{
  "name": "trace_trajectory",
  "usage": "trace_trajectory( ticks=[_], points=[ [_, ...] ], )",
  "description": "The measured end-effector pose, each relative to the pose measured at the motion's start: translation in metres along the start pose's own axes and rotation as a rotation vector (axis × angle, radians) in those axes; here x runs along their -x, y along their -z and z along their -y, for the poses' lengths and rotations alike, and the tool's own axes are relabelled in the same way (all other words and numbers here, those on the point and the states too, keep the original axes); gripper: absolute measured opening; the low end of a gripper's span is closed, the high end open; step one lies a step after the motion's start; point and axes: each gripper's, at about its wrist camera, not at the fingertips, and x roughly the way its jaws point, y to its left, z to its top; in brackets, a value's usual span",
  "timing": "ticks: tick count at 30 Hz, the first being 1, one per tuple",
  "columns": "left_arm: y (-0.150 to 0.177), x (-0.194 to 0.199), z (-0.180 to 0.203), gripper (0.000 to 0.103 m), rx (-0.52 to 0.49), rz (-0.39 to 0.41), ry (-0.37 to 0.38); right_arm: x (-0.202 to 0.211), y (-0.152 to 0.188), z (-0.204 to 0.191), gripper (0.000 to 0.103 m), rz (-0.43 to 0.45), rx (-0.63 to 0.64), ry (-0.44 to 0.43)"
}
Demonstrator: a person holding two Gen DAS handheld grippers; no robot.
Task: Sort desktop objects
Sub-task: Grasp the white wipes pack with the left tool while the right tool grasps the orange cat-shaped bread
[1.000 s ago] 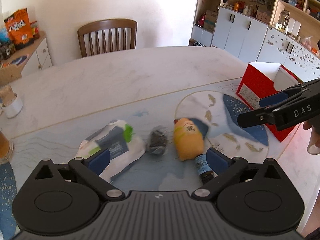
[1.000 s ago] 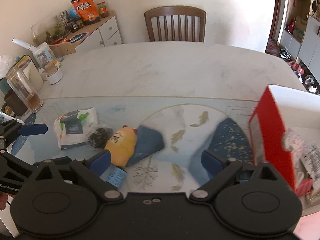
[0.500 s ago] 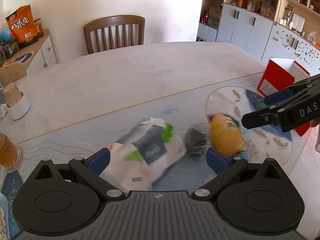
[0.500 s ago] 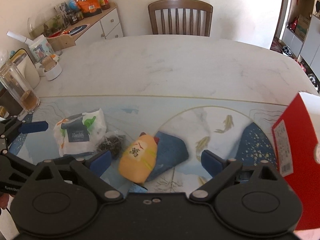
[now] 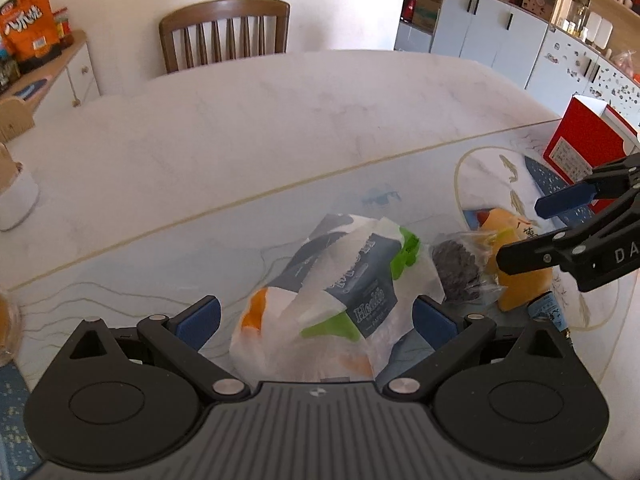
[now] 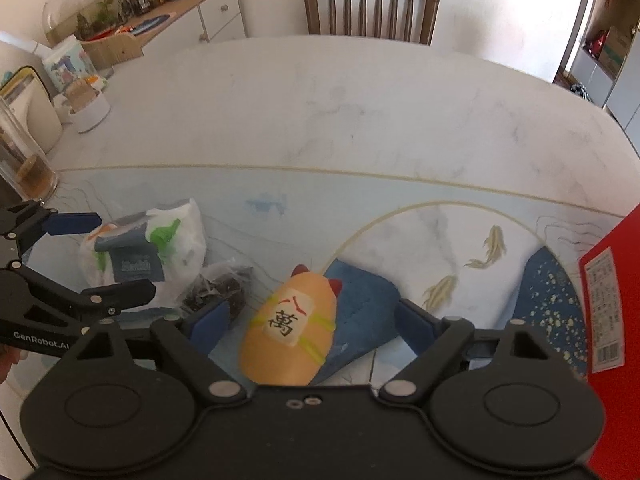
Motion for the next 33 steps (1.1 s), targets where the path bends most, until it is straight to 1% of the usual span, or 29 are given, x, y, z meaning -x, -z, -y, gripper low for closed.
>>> trace_trajectory(
  ticks=[2, 3, 7, 9, 12, 14, 16, 18, 20, 24, 26, 33],
  points=[
    [0.001, -0.004, -0.001, 0.102, -0.001, -0.005, 0.003, -0.004, 0.001, 0.000, 0.086, -0.010, -0.003, 0.001],
    [0.001, -0.006, -0.001, 0.102, -0.001, -0.006, 0.002, -0.006, 0.001, 0.000, 0.084, -0.015, -0.006, 0.002],
    [0.001, -0.009, -0.003, 0.101, 0.004, -0.004, 0.014, -0.013, 0.002, 0.002, 0.083, -0.038, -0.023, -0.002],
    [0.001, -0.009, -0.002, 0.099, 0.001, -0.001, 0.019, -0.015, 0.002, 0.004, 0.080, -0.044, -0.032, -0.008],
    [0.001, -0.008, -0.001, 0.090, -0.006, 0.007, 0.027, -0.017, 0.003, 0.006, 0.077, -0.051, -0.046, -0.027],
    [0.001, -0.007, 0.000, 0.079, -0.006, 0.012, 0.036, -0.016, 0.003, 0.007, 0.076, -0.052, -0.046, -0.035],
    [0.001, -0.006, 0.000, 0.076, 0.000, 0.014, 0.041, -0.016, 0.003, 0.007, 0.072, -0.054, -0.045, -0.045],
    [0.002, -0.005, 0.000, 0.071, 0.005, 0.018, 0.046, -0.014, 0.002, 0.007, 0.065, -0.056, -0.043, -0.054],
    [0.002, -0.003, 0.000, 0.067, 0.011, 0.022, 0.046, -0.013, 0.001, 0.005, 0.061, -0.056, -0.035, -0.056],
    [0.004, 0.000, 0.001, 0.062, 0.028, 0.025, 0.051, -0.010, 0.000, 0.002, 0.051, -0.053, -0.030, -0.060],
    [0.004, 0.002, 0.001, 0.058, 0.039, 0.026, 0.061, -0.009, 0.000, 0.000, 0.050, -0.050, -0.025, -0.042],
    [0.007, 0.010, 0.005, 0.049, 0.064, 0.042, 0.065, 0.001, -0.002, 0.005, 0.048, -0.023, -0.048, -0.025]
  ],
)
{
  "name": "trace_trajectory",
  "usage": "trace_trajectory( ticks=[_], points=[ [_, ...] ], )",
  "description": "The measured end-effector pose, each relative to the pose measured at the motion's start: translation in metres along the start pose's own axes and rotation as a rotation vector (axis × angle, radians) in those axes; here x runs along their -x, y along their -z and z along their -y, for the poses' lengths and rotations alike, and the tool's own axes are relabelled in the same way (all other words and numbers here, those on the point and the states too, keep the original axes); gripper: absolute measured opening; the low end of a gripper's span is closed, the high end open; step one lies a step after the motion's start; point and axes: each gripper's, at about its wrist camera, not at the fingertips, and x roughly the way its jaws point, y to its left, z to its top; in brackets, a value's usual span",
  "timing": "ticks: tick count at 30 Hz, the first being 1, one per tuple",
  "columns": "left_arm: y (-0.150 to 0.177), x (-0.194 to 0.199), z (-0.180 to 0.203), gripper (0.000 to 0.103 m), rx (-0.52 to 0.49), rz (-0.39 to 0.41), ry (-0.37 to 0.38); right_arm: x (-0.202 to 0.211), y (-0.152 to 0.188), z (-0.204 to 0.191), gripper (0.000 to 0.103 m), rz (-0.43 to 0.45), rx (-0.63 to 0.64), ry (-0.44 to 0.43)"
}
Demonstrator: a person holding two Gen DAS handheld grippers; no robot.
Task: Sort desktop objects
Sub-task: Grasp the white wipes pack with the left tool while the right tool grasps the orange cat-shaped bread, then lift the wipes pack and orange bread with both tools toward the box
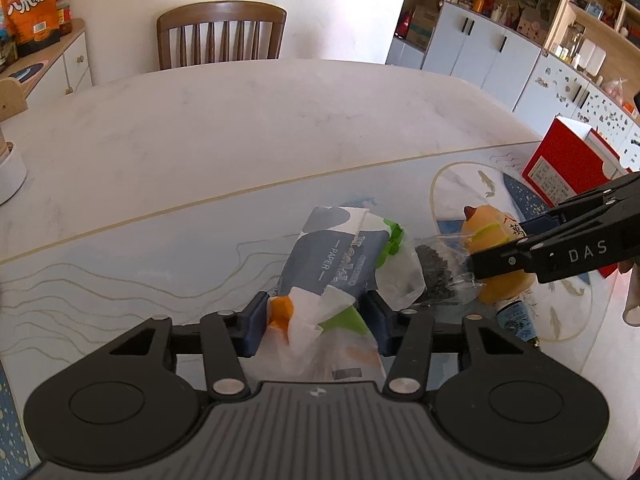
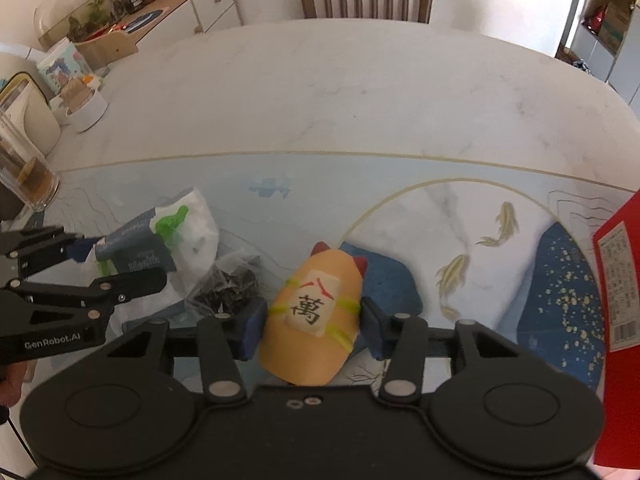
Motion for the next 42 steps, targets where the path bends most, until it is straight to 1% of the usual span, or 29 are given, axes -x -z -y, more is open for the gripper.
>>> trace_trajectory(
  ticks=[2, 6, 14, 21, 32, 37, 42],
  points=[
    [0.001, 0.003, 0.000, 0.045, 0.010, 0.006, 0.007, 0.004, 0.001, 0.001, 0.048, 0.007, -0.002, 0.007],
    [0.004, 0.009, 0.002, 0.041, 0.028, 0.026, -0.002, 0.011, 0.004, 0.002, 0.048, 0.019, -0.010, 0.014],
    [0.006, 0.030, 0.005, 0.040, 0.074, 0.071, -0.006, 0.029, 0.014, 0.004, 0.048, 0.039, -0.024, 0.022],
    [0.004, 0.049, 0.016, 0.040, 0.095, 0.087, 0.004, 0.051, 0.026, 0.010, 0.048, 0.056, -0.050, 0.026],
    [0.004, 0.077, 0.053, 0.040, 0.084, 0.103, 0.039, 0.091, 0.051, 0.024, 0.048, 0.088, -0.093, 0.026],
    [0.003, 0.083, 0.076, 0.040, 0.083, 0.103, 0.053, 0.108, 0.060, 0.035, 0.048, 0.097, -0.091, 0.027],
    [0.000, 0.085, 0.107, 0.040, 0.096, 0.105, 0.073, 0.126, 0.068, 0.056, 0.048, 0.116, -0.098, 0.005]
  ],
)
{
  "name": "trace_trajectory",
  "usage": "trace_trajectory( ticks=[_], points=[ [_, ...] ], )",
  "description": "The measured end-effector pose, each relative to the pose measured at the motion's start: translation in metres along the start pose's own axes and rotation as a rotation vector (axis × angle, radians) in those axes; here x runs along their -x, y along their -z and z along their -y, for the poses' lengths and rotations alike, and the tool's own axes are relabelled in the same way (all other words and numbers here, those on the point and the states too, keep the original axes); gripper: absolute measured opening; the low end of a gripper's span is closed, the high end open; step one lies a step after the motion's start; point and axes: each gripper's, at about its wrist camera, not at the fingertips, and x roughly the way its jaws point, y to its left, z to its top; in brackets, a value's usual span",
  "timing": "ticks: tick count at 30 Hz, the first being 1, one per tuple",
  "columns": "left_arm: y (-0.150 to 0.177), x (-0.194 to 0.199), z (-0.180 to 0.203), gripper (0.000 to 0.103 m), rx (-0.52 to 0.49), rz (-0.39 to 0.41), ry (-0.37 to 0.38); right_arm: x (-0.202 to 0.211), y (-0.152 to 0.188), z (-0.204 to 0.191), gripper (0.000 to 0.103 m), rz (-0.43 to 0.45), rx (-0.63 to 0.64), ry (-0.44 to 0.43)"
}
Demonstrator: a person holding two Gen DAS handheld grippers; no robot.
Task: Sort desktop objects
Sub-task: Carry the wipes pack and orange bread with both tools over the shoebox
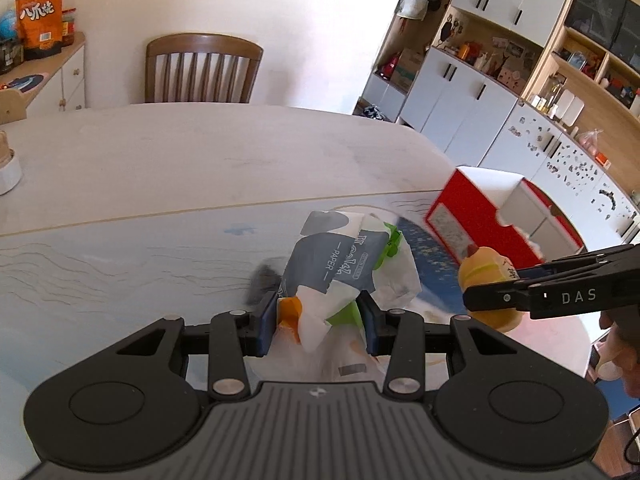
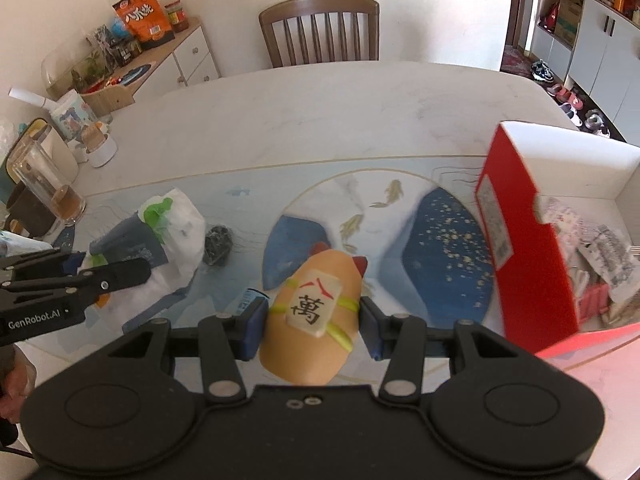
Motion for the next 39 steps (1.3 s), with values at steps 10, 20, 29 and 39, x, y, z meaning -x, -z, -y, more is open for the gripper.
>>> trace_trajectory(
  ticks=[10, 20, 29, 39],
  points=[
    [-0.008, -0.010, 0.070, 0.040, 0.019, 0.016, -0.038, 0.030, -0.005, 0.065, 0.048, 0.034, 0.000, -0.071],
    [-0.026, -0.034, 0.136, 0.040, 0.006, 0.017, -0.051, 0.042, -0.010, 0.130, 0.047, 0.065, 0.004, -0.083],
    [-0.046, -0.070, 0.197, 0.040, -0.066, -0.013, -0.026, 0.051, -0.010, 0.183, 0.047, 0.078, -0.027, -0.061],
    [-0.066, -0.107, 0.259, 0.040, -0.146, -0.025, 0.004, 0.060, -0.009, 0.237, 0.047, 0.079, -0.052, -0.019]
  ],
)
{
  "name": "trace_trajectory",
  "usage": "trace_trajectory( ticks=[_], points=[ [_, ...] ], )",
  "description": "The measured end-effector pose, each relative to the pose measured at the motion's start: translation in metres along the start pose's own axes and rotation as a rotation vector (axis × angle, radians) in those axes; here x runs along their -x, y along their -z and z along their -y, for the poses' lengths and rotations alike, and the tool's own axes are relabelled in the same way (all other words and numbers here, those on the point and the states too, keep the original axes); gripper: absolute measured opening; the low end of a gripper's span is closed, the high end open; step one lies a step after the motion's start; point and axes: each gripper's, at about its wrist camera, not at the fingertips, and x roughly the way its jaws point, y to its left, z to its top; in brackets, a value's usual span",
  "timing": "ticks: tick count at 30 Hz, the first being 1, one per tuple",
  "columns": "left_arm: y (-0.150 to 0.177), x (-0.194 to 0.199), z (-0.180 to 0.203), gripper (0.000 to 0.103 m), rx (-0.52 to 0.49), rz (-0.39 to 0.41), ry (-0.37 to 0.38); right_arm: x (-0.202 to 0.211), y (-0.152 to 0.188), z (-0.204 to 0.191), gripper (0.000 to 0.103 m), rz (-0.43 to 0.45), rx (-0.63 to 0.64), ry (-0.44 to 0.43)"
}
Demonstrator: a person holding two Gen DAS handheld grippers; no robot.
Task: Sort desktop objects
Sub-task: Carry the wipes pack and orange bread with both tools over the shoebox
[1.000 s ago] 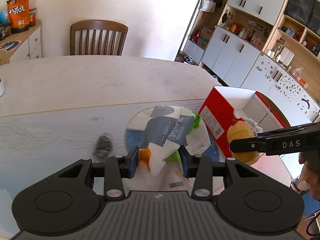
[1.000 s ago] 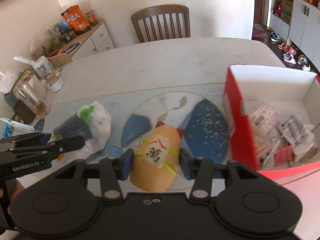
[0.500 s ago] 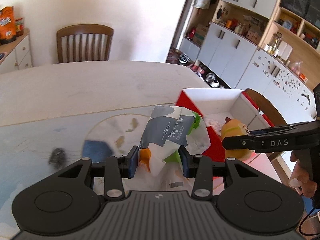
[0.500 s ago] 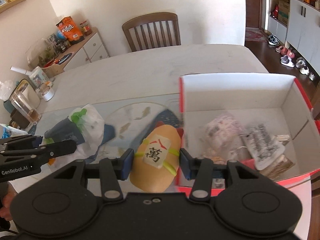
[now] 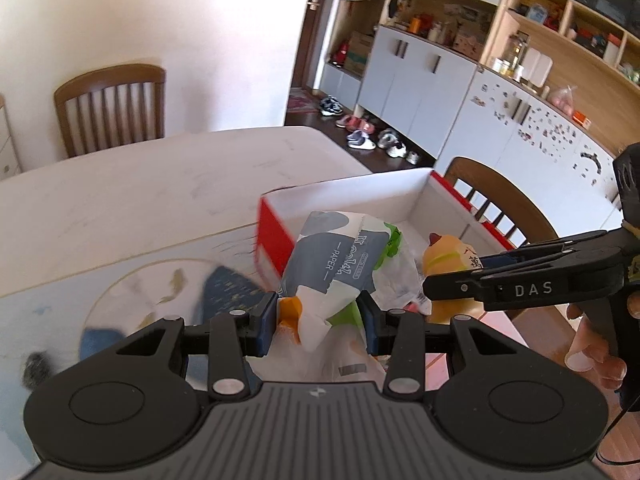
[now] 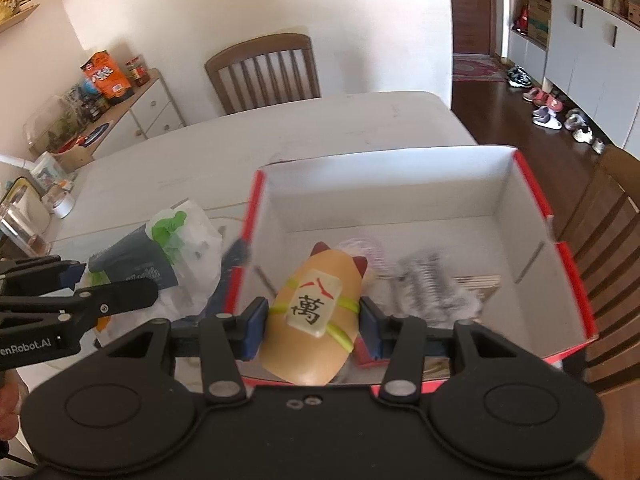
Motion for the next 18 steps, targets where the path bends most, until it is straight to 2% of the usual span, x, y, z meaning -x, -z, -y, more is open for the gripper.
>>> trace_trajectory(
  ticks=[11, 18],
  points=[
    [-0.010, -0.043, 0.048, 0.040, -0.094, -0.054, 0.011, -0.003, -0.013, 0.050, 0.048, 0.001, 0.005, 0.060],
    [-0.010, -0.071, 0.062, 0.040, -0.138, -0.097, -0.008, -0.020, -0.025, 0.070, 0.047, -0.015, 0.008, 0.088]
  ],
)
